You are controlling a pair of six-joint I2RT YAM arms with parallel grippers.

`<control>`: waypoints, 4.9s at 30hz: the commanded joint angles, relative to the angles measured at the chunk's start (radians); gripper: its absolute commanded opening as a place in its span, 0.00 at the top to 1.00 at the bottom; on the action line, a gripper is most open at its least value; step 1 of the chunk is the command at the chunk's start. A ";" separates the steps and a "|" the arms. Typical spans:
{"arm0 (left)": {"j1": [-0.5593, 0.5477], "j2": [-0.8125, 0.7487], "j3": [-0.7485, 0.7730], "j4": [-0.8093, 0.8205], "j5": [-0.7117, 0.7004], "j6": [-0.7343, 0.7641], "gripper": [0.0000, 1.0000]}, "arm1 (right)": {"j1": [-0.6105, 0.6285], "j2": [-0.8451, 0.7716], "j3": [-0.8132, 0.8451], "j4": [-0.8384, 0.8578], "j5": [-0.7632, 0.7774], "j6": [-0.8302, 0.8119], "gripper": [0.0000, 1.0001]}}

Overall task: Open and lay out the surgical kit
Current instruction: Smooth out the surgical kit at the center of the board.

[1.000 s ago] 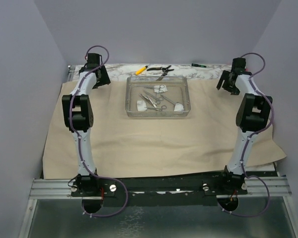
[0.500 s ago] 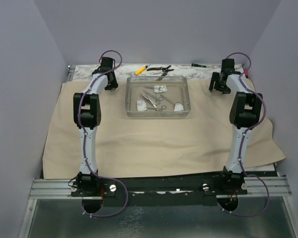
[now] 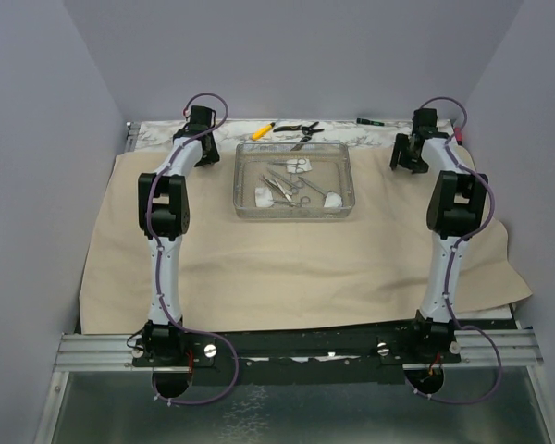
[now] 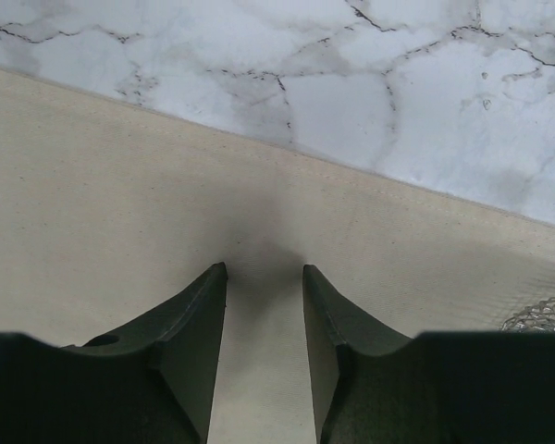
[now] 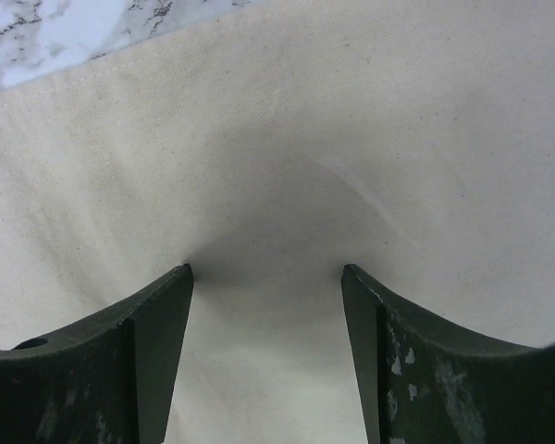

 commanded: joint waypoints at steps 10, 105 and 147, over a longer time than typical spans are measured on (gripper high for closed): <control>-0.001 0.102 0.048 -0.027 -0.017 -0.012 0.99 | 0.005 0.113 0.063 -0.058 0.109 0.014 0.71; 0.058 -0.525 -0.619 0.057 0.079 -0.165 0.51 | -0.530 -0.488 -0.938 -0.283 0.664 0.160 0.99; 0.146 -0.613 -0.729 0.054 0.123 -0.185 0.50 | -0.276 -0.843 -1.146 -0.465 0.246 0.845 0.99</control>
